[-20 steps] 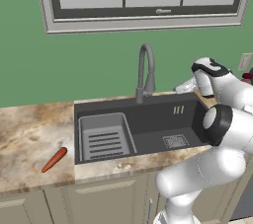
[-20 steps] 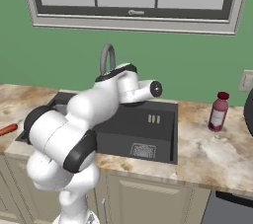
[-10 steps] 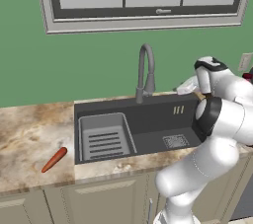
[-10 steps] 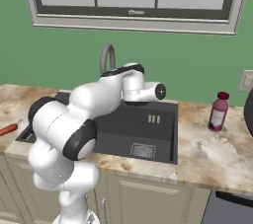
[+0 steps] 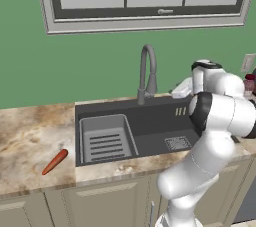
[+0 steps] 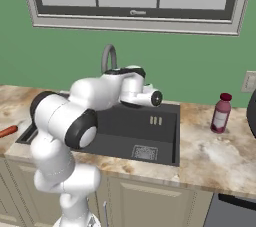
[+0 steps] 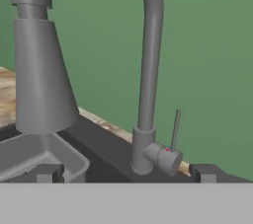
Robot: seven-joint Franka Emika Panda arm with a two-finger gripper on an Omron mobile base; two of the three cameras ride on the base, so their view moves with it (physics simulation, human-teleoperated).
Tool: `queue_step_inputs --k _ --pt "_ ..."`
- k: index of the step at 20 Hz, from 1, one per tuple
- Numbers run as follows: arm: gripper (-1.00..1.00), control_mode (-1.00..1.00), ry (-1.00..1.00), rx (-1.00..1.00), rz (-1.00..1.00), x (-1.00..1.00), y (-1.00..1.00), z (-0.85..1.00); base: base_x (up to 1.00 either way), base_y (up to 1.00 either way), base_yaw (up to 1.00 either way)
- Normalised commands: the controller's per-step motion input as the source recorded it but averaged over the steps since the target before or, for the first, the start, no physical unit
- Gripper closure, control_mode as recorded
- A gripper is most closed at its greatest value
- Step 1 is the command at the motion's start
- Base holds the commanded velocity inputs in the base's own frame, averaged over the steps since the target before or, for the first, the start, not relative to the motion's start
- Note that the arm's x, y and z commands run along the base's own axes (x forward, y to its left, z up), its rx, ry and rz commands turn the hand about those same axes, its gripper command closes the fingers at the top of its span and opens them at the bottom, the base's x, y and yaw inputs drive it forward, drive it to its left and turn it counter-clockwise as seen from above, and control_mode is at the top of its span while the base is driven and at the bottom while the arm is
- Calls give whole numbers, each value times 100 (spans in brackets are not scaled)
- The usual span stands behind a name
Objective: Turn on the sink faucet. Then move the carrot from the counter to the sink. Turn off the sink. Move the vegetable from the sink to the pot next to the stove. Finally move the pot to the rear right burner.
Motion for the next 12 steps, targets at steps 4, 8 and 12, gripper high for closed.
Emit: queue_step_inputs --k 4,8,12 --pt "-100 -100 0 0 3 54 0 -13 0 0 0" --pt "-100 -100 0 0 9 39 0 0 0 0 0" --pt "-100 -100 -1 0 8 27 0 0 0 0 0"
